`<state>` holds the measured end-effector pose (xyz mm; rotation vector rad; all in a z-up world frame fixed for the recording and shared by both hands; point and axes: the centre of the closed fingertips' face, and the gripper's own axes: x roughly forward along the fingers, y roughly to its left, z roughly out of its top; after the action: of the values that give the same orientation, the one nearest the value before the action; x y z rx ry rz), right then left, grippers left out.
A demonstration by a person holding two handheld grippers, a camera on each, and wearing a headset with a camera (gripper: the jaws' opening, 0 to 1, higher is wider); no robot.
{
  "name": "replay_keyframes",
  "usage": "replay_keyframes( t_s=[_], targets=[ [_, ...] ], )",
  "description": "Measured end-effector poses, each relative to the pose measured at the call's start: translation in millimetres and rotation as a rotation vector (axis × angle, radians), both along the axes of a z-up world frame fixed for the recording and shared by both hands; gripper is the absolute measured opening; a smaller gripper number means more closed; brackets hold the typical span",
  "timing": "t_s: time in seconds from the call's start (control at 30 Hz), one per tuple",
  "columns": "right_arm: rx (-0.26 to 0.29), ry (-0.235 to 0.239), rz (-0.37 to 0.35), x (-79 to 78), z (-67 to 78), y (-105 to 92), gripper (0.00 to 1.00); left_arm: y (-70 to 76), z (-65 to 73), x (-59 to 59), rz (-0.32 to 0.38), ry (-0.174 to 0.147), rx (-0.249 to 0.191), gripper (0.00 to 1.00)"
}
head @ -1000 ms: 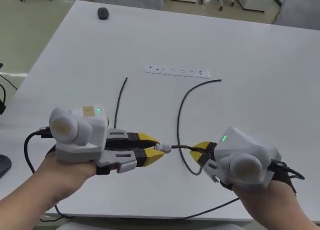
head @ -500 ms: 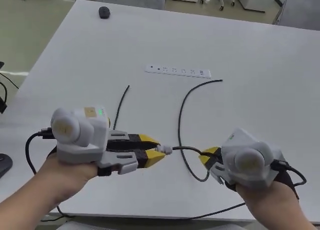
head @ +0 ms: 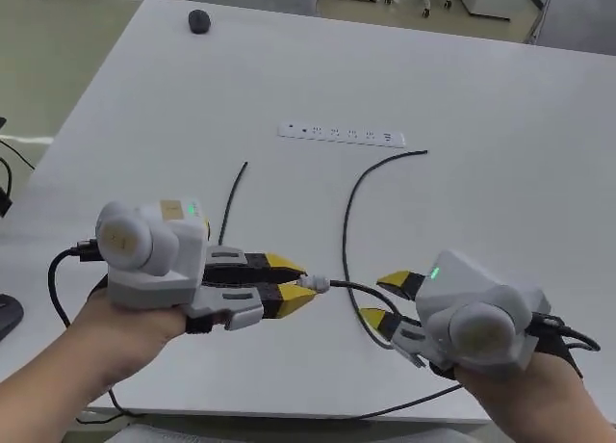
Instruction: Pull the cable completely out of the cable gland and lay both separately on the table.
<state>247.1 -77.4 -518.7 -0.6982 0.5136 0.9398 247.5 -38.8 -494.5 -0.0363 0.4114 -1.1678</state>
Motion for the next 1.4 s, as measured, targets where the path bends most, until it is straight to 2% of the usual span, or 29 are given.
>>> replay_keyframes(
  t_s=[0.13,0.27,0.4,0.67,1.17,1.4],
  targets=[
    [-0.09,-0.079,0.066,3.7,8.8,15.2,0.12,0.4,-1.8,-0.3,0.001,0.0,0.006,0.15],
    [-0.107,-0.086,0.101,4.6,9.4,25.0,0.08,-0.6,-2.5,-1.8,-0.004,-0.005,0.011,0.15],
    [-0.141,-0.095,0.138,4.5,8.3,26.3,0.03,-1.3,-3.6,0.1,-0.001,-0.011,0.02,0.15],
    [-0.144,-0.089,0.156,5.9,4.7,24.2,0.0,-2.1,-3.7,2.6,-0.011,-0.014,0.035,0.15],
    [-0.085,-0.028,0.065,21.4,-2.5,5.0,0.0,-1.0,-6.3,11.5,-0.001,-0.014,0.047,0.15],
    [-0.048,0.012,-0.03,31.2,-7.6,-11.2,0.0,0.0,-7.0,14.7,0.001,-0.011,0.05,0.15]
  ],
)
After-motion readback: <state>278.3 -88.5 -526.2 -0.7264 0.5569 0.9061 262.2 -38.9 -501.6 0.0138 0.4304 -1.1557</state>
